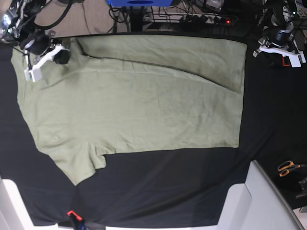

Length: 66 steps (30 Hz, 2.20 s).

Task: Fold the T-shirt properly
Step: 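Move the right gripper along the shirt side and grasp the hem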

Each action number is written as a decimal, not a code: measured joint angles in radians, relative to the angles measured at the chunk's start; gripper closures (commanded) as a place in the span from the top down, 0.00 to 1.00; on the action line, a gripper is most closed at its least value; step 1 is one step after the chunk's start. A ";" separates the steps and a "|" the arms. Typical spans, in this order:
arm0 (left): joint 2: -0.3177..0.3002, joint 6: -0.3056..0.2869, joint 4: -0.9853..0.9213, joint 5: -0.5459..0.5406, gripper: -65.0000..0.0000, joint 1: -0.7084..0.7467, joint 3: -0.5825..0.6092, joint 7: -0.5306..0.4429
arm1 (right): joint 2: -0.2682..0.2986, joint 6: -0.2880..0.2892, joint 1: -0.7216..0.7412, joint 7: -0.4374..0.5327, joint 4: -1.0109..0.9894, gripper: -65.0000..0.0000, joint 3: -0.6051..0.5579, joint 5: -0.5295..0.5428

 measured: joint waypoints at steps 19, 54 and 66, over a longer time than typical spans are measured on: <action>0.001 0.000 -0.006 -0.001 0.00 -0.031 0.000 -0.002 | 0.051 -0.003 0.132 0.018 -0.045 0.01 -0.002 -0.011; 0.004 0.000 -0.021 0.000 0.00 -0.042 -0.001 -0.001 | 0.412 -0.111 0.780 0.800 -1.193 0.10 -0.277 -0.400; 0.004 0.000 -0.021 0.000 0.00 -0.041 0.004 -0.002 | 0.376 -0.112 0.693 0.723 -1.009 0.00 -0.274 -0.406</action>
